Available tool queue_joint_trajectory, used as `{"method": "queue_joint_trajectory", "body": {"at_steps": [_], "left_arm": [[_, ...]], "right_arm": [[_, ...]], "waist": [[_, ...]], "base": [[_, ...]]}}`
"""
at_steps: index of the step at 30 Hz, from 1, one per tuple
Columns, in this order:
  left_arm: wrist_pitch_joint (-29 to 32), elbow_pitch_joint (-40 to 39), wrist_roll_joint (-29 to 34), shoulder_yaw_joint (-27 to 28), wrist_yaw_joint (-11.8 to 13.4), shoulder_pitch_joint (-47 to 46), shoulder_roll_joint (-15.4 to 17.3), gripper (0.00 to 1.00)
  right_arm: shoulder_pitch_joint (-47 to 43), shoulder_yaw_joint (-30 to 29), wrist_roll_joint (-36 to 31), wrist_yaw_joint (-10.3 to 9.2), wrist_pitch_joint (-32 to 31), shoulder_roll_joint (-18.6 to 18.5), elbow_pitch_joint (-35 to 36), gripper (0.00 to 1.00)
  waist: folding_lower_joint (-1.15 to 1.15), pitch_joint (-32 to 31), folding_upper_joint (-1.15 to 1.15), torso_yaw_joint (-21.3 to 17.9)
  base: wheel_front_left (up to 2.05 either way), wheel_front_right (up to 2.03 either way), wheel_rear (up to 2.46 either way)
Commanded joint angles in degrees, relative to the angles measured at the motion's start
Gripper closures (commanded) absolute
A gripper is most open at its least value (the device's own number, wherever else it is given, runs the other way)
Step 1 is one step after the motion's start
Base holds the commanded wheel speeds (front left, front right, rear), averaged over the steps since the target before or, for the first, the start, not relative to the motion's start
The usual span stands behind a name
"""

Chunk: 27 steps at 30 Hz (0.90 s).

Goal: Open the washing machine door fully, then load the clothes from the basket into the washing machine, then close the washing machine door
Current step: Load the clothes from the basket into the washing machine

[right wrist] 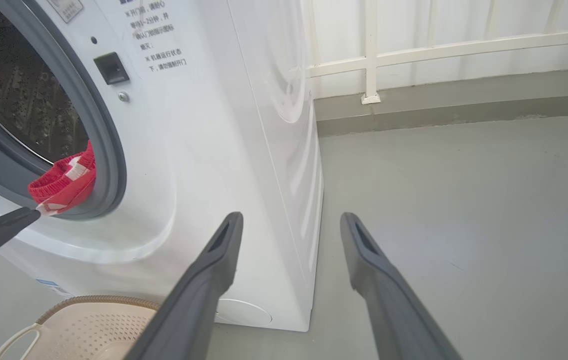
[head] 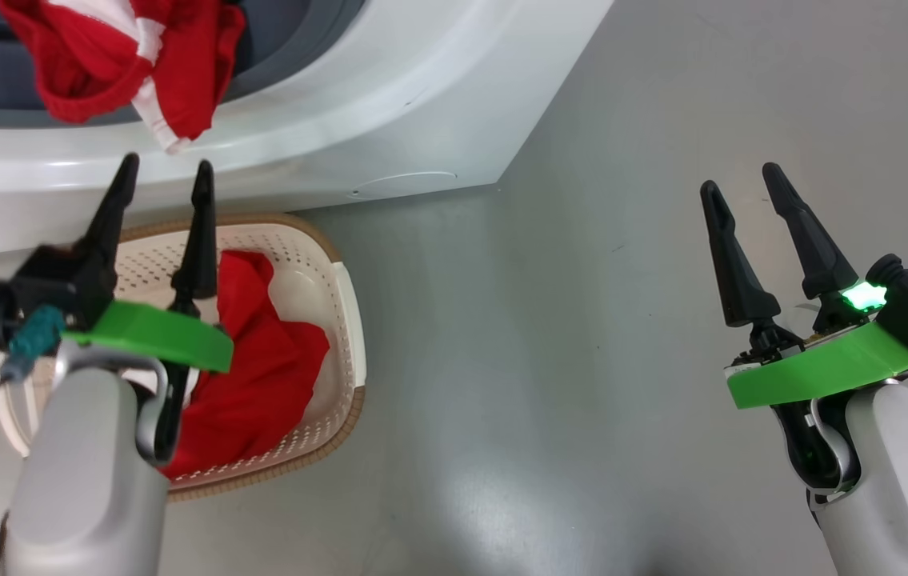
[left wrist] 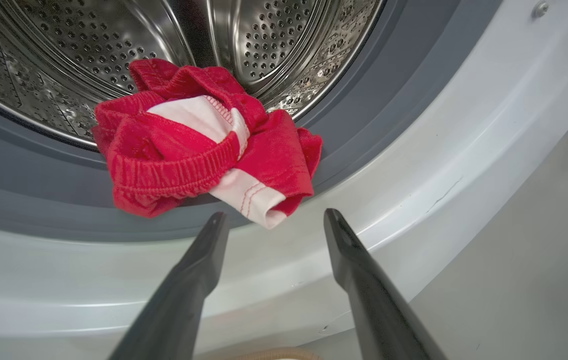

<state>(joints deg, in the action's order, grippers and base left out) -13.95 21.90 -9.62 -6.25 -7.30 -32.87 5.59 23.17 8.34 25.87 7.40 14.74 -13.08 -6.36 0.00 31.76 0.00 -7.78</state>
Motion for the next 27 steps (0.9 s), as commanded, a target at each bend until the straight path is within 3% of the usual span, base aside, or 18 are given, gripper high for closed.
{"method": "queue_joint_trajectory", "body": {"at_steps": [1,22,23,24,25,26,27], "left_arm": [[0.50,1.39,0.59,1.15,-0.08,-2.33,2.21,0.00],[2.95,18.06,1.44,0.48,1.75,-18.76,5.05,0.00],[3.12,18.60,1.27,0.54,1.73,-19.39,5.14,0.09],[3.31,19.13,1.08,0.60,1.69,-19.94,5.30,0.26],[3.46,19.62,0.93,0.62,1.64,-20.50,5.47,0.51],[3.55,20.10,0.77,0.64,1.59,-21.05,5.65,0.63],[3.58,20.52,0.62,0.62,1.52,-21.58,5.78,1.00]], "right_arm": [[-1.49,0.89,0.49,0.09,0.26,-0.03,1.36,0.00],[-1.26,0.62,0.25,0.09,0.26,0.63,1.70,0.00],[-1.22,0.63,0.25,0.09,0.26,0.65,1.71,0.00],[-1.18,0.63,0.26,0.09,0.26,0.66,1.68,0.00],[-1.14,0.63,0.27,0.09,0.26,0.68,1.65,0.00],[-1.11,0.64,0.27,0.09,0.26,0.71,1.64,0.00],[-1.09,0.63,0.27,0.09,0.26,0.76,1.62,0.00]], "waist": [[0.00,0.20,0.00,-0.36],[0.00,1.64,0.00,-0.95],[0.00,1.68,0.00,-1.01],[0.00,1.72,0.00,-1.07],[0.00,1.76,0.00,-1.15],[0.00,1.81,0.00,-1.25],[0.00,1.85,0.00,-1.34]], "base": [[0.00,0.00,0.00],[0.00,0.00,0.00],[0.00,0.00,0.00],[0.00,0.00,0.00],[0.00,0.00,0.00],[0.00,0.00,0.00],[0.00,0.00,0.00]]}}
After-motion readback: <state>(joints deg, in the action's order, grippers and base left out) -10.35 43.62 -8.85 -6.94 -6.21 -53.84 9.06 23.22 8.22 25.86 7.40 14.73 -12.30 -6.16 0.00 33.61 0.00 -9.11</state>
